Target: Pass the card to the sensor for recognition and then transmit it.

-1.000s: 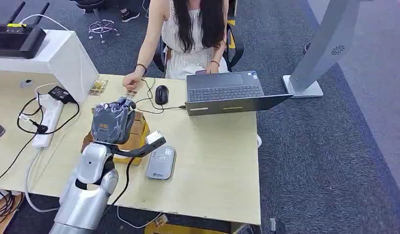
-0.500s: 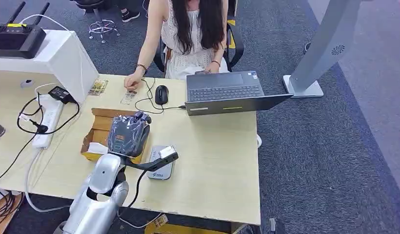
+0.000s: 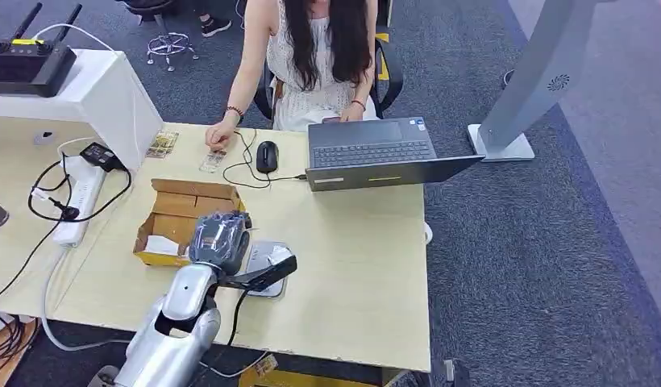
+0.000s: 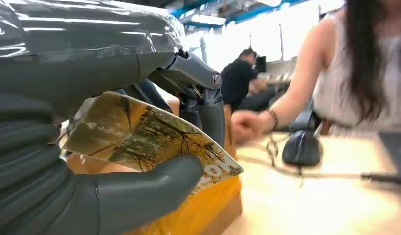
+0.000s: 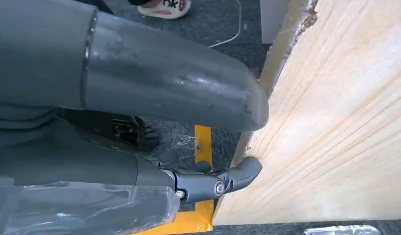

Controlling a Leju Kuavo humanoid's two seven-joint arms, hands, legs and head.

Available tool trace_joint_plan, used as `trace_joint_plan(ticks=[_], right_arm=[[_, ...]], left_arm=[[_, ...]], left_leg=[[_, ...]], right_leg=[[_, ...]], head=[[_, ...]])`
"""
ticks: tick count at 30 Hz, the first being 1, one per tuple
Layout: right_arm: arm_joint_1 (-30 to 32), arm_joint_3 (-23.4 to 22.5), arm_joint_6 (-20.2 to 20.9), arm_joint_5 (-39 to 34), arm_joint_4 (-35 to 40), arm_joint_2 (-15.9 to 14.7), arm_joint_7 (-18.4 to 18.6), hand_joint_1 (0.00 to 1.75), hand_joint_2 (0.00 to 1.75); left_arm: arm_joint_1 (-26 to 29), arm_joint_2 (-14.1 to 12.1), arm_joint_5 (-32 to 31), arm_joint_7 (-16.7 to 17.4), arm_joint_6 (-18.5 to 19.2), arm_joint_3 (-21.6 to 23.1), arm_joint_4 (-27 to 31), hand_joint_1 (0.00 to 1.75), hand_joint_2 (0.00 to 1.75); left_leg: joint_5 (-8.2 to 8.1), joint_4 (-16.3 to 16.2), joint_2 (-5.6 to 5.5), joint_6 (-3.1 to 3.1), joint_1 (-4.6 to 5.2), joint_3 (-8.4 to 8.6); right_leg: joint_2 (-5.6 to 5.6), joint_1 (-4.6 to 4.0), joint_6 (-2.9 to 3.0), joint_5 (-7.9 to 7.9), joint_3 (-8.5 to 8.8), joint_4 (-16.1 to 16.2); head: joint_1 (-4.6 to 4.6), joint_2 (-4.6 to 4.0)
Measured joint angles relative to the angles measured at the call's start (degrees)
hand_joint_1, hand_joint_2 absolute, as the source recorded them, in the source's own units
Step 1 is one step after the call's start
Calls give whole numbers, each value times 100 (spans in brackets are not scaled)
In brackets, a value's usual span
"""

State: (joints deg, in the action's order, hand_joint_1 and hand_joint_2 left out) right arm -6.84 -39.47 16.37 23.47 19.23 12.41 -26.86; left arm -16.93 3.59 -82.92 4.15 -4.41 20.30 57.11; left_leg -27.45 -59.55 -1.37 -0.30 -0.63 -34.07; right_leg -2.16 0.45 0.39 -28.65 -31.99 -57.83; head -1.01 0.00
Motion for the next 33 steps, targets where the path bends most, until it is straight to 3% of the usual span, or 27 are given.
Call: trace_joint_plan(ticks=[20, 30, 33], right_arm=[[19, 260, -2, -188, 11, -4, 90, 0, 0], [28, 385, -2, -361, 11, -7, 92, 0, 0], [40, 411, -4, -385, 11, -9, 74, 0, 0]], left_arm=[[-169, -2, 516, -411, 439, 53, -819, 175, 175], [-231, -50, 715, -562, 313, 127, -881, 175, 175], [-225, -53, 721, -560, 72, 129, -863, 175, 175]], left_leg=[[1, 1, 1, 1, 0, 3], [7, 1, 0, 9, -1, 4], [7, 0, 1, 9, -2, 2]], right_leg=[[0, 0, 1, 1, 3, -1], [1, -1, 3, 5, 4, -3], [-1, -3, 4, 5, 0, -3]], head=[[-2, 0], [-2, 0], [-2, 0]])
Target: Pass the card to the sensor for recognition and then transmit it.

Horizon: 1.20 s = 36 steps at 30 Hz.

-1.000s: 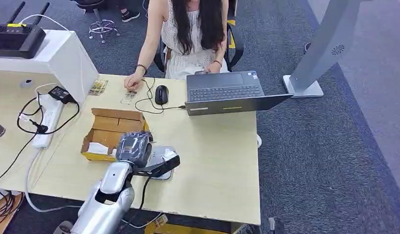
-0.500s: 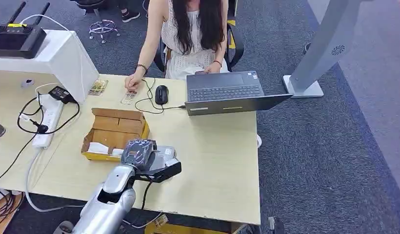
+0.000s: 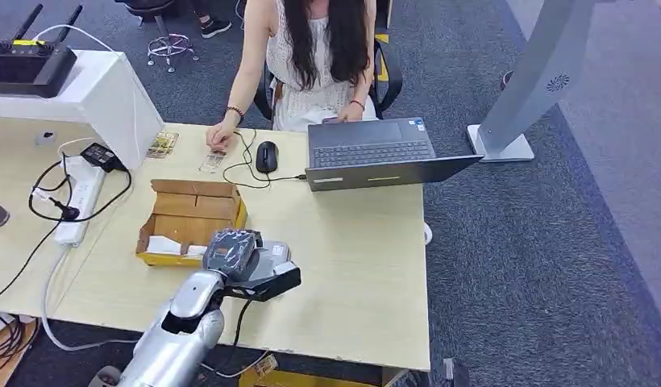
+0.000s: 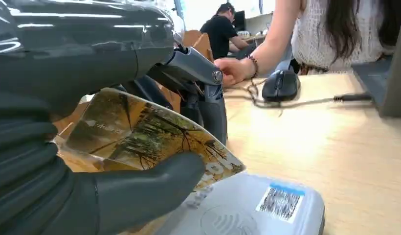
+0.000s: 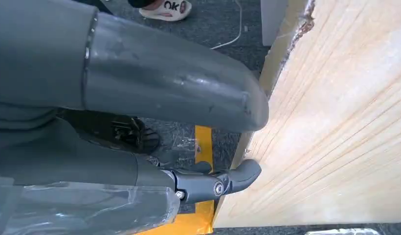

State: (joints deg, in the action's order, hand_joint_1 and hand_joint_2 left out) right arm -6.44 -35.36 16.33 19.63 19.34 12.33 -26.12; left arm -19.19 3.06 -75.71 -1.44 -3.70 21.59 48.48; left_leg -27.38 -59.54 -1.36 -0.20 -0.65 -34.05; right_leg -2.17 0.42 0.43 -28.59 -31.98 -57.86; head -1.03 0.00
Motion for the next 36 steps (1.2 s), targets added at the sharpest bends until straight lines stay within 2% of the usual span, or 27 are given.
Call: trace_joint_plan(ticks=[13, 15, 18, 22, 26, 28, 30, 36], right_arm=[[13, 15, 0, -28, 0, -2, -46, 0, 0], [15, 15, -2, -46, 0, -2, -55, 0, 0], [30, 22, -4, -94, 0, -2, -98, 0, 0], [59, 59, -4, -101, 0, -2, -135, 0, 0], [61, 103, -7, -101, -2, -2, -135, 0, 0], [62, 147, -4, -98, -4, -13, -133, 0, 0], [59, 188, -4, -98, -9, -26, -118, 0, 0], [56, 308, -13, -153, -35, -46, -79, 0, 0]], left_arm=[[-3, -39, 28, 20, -54, 2, 282, 175, 175], [1, -42, 20, 72, -190, 2, 335, 175, 175], [-36, -76, -89, 207, -456, 0, 670, 175, 175], [-250, -186, -346, 409, -518, 0, 1240, 175, 175], [-604, -343, -593, 617, -568, -35, 1530, 175, 175], [-848, -490, -881, 798, -864, -81, 1530, 175, 175], [-1176, -652, -1001, 811, -1163, -217, 1381, 175, 175], [-1888, -959, -1082, 745, -1484, -751, 438, 175, 175]], left_leg=[[-1, 1, 0, 0, 0, -1], [-1, 1, 1, 0, -1, -2], [0, 0, -1, 0, -1, -2], [0, 0, -2, 0, -1, -3], [1, 1, -1, 2, -2, -3], [3, 1, 0, 5, -3, -3], [5, 1, 0, 8, -4, -3], [9, 1, 6, 14, -9, 1]], right_leg=[[-1, -1, 0, -1, -3, 0], [-1, -2, 0, 0, -3, 0], [0, -2, 0, 0, -3, 0], [1, -2, 0, 0, -3, -1], [1, -3, 1, 0, -2, -4], [0, -5, 3, 1, -3, -6], [0, -6, 4, 3, -3, -8], [-6, -9, 13, 8, -6, -12]], head=[[2, 0], [0, 0], [2, 0], [0, 0], [2, 0], [0, 0], [2, 0], [2, 0]])
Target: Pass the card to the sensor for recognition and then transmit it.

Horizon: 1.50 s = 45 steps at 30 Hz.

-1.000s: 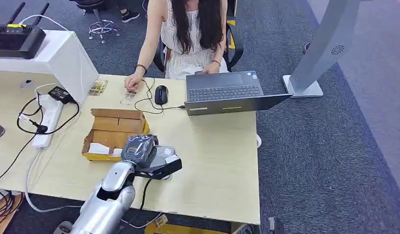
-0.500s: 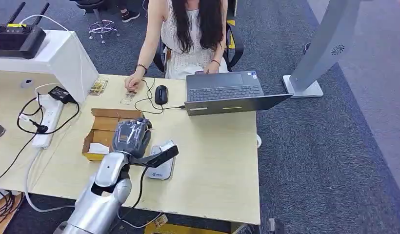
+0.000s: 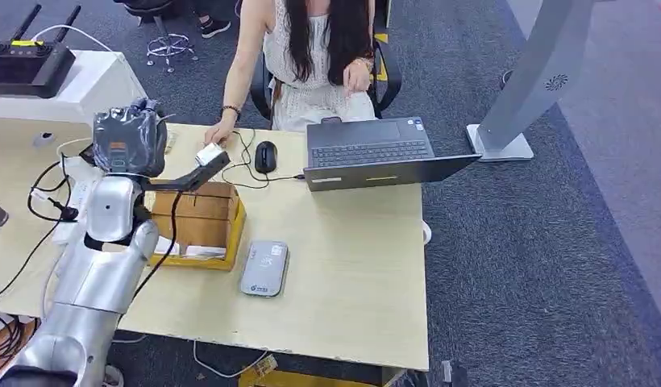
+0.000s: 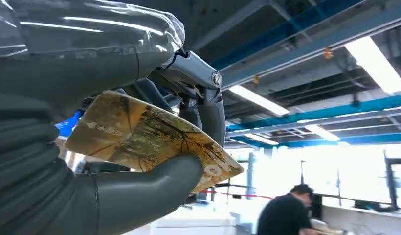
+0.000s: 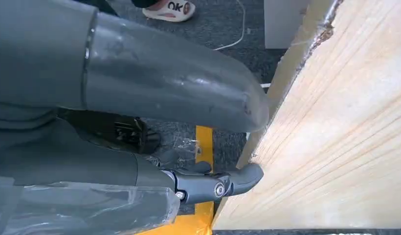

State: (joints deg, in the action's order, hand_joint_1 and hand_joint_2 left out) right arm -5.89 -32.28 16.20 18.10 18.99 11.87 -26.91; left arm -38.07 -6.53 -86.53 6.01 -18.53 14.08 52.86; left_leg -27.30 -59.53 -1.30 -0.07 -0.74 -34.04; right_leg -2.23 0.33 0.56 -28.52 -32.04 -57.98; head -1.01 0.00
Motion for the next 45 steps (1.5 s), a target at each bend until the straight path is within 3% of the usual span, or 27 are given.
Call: trace_joint_plan(ticks=[8, 18, 19, 30, 37, 41, 45], right_arm=[[-6, 26, 2, -26, -24, -28, 2, 0, 0], [-7, 70, 2, -77, -31, -33, 0, 0, 0], [-7, 81, 2, -81, -33, -35, 0, 0, 0], [-6, 131, -2, -157, -42, -54, -15, 0, 0], [-1, 138, -2, -251, -55, -68, -61, 0, 0], [34, 135, -17, -378, -57, -70, -151, 0, 0], [143, 88, -13, -509, -50, -81, -278, 0, 0]], left_arm=[[-177, -79, 7, -18, -20, -140, -444, 175, 175], [-179, -72, -11, -33, 0, -162, -593, 175, 175], [-178, -70, -2, -64, 4, -175, -593, 0, 175], [9, 8, 35, -216, -144, -232, -530, 0, 175], [515, 190, 190, -479, -140, -232, 120, 0, 175], [1106, 310, 542, -826, 8, -228, 974, 0, 175], [2166, 348, 782, -927, 321, -5, 2212, 0, 175]], left_leg=[[0, -1, 0, 0, 2, -3], [0, -1, 0, 0, 1, -2], [0, 0, 0, 0, 1, -2], [0, -1, 1, 0, 2, -3], [-2, -1, 1, -2, 4, -4], [-5, -1, 0, -5, 7, -4], [-14, 0, 1, -12, 8, -6]], right_leg=[[-1, 1, 0, 0, -1, 1], [0, 1, 0, 0, -1, 1], [-1, 1, 0, 0, -1, 1], [-1, 1, 0, 0, -1, 1], [-1, 3, -1, 0, -3, 3], [0, 5, -2, -2, -3, 4], [0, 6, -9, -13, -3, 7]], head=[[0, 0], [-2, 0], [0, 0], [-2, 0], [-2, 0], [-4, 0], [0, 0]])
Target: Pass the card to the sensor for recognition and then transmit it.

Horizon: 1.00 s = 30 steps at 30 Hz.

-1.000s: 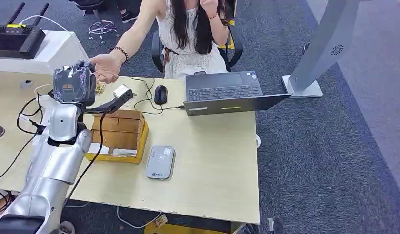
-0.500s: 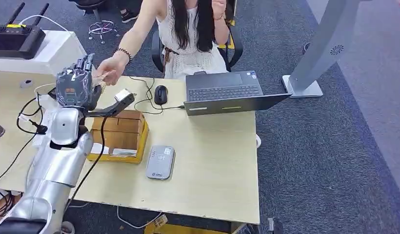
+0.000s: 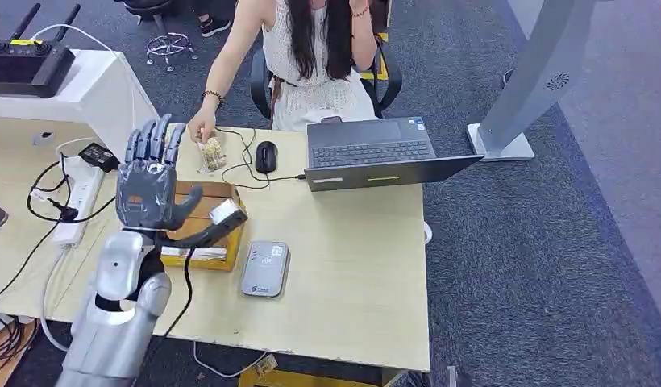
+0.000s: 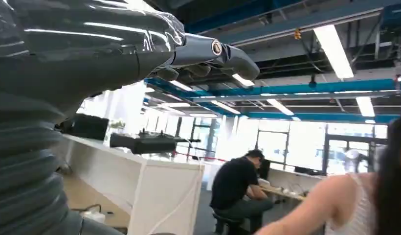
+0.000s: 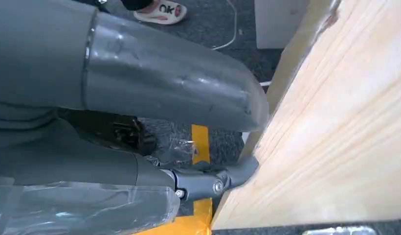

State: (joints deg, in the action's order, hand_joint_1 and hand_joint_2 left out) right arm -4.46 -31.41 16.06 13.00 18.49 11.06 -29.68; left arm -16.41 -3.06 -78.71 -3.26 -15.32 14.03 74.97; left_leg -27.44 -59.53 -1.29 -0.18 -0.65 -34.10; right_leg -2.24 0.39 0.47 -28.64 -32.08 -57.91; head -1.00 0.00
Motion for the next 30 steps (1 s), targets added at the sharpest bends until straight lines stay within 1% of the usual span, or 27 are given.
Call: trace_joint_plan(ticks=[2, 3, 6, 9, 15, 25, 27, 30], right_arm=[[65, -31, 13, -7, 9, -9, -20, 0, 0], [85, -44, 13, -9, 11, -13, -26, 0, 0], [92, -83, 11, -11, 13, -18, -33, 0, 0], [100, -103, 11, -11, 28, -20, -33, 0, 0], [104, -114, 11, -11, 28, -20, -33, 0, 0], [110, -120, 11, -39, 31, -22, -35, 0, 0], [124, -144, 11, -48, 33, -22, -48, 0, 0], [166, -215, 15, -37, 48, -29, -53, 0, 0]], left_arm=[[435, -7, 24, -24, 20, 95, 470, 0, 175], [552, -9, 39, -26, 35, 127, 628, 0, 175], [770, -42, 72, -15, 53, 158, 967, 0, 175], [864, -57, 75, -13, 68, 166, 1154, 0, 175], [943, -77, 75, -13, 74, 169, 1346, 0, 175], [1009, -96, 103, -37, 99, 212, 1407, 0, 175], [1161, -116, 144, -57, 201, 232, 1488, 0, 175], [1541, -206, 175, -15, 418, 263, 1580, 0, 175]], left_leg=[[-5, 0, -2, -4, 0, -3], [-4, 0, -7, -4, 0, -7], [-3, 0, -8, -5, 0, -8], [0, 0, -9, -7, 0, -8], [4, -1, -9, -3, 0, -8], [4, -1, -9, -3, 0, -8], [3, -1, -9, -4, 0, -8], [1, -1, -8, -4, 0, -9]], right_leg=[[4, 0, -2, -3, -2, 2], [10, 0, -3, -3, -3, 2], [17, 0, -3, -3, -3, 2], [19, 0, -3, -1, -1, 2], [19, 0, -3, 2, 0, 2], [19, 0, -3, 1, 0, 2], [16, 0, -3, 1, 0, 2], [17, 0, -3, -1, -2, 2]], head=[[-2, 0], [-2, 0], [-2, 0], [0, 0], [0, 0], [0, 0], [0, 0], [0, 0]])
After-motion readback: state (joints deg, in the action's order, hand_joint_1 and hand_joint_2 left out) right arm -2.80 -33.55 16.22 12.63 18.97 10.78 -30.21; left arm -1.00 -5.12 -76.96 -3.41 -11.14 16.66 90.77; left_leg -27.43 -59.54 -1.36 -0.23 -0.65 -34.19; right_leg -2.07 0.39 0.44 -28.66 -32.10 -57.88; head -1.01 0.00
